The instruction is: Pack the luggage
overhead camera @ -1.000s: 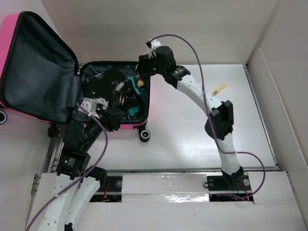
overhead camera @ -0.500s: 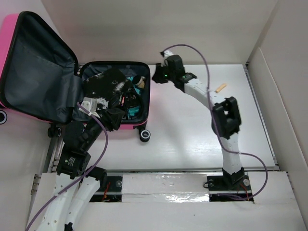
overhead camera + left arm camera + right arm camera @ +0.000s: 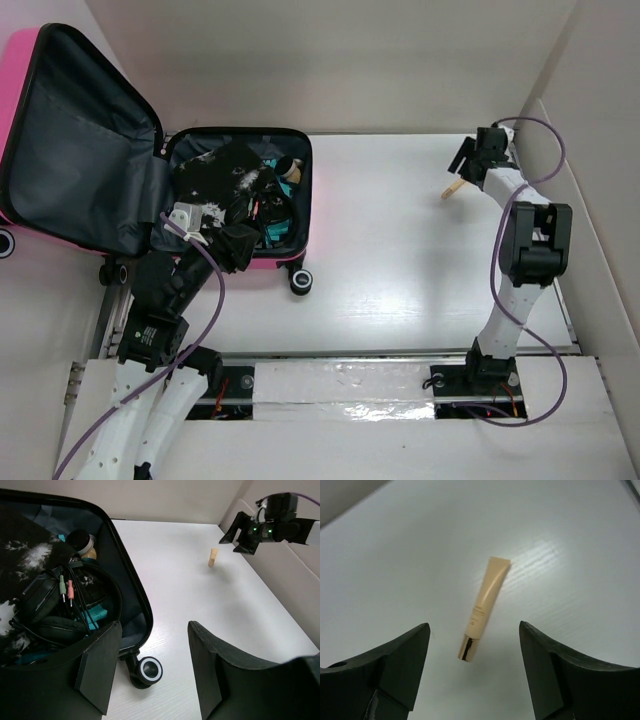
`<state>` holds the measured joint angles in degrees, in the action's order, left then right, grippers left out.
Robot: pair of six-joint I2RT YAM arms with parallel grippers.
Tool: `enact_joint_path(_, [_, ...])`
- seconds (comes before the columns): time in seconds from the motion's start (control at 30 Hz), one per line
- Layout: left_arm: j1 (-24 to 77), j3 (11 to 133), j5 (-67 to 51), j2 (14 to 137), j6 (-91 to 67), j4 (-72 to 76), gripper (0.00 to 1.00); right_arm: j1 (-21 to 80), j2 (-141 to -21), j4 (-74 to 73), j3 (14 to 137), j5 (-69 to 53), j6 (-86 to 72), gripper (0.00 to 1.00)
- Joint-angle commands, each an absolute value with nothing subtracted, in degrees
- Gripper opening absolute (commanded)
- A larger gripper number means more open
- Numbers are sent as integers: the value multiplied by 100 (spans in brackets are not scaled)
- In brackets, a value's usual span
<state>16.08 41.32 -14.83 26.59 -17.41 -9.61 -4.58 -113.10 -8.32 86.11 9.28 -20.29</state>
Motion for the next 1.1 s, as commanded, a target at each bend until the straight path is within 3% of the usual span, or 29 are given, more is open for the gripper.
enact_joint_path(0.0, [1635, 4254, -1547, 2646, -1767, -677, 53, -264, -11644, -1571, 9340, 1450, -1872, 78])
enact_joint_path(0.23, [1635, 4271, -1582, 2602, -1767, -685, 53, -457, -12278, -2100, 9755, 906, -1705, 73])
enact_joint_path(0.5, [1635, 4272, -1582, 2523, -1767, -686, 53, -457, -12849, -2838, 10494, 826, -1617, 61])
enact_joint_path(0.83, [1635, 4289, -1538, 2452, -1767, -703, 53, -404, -13025, -3172, 10827, 870, -1486, 54])
enact_joint_path(1.07, [1687, 4289, -1512, 2391, -1758, -721, 53, -352, -13034, -3252, 10811, 888, -1468, 42])
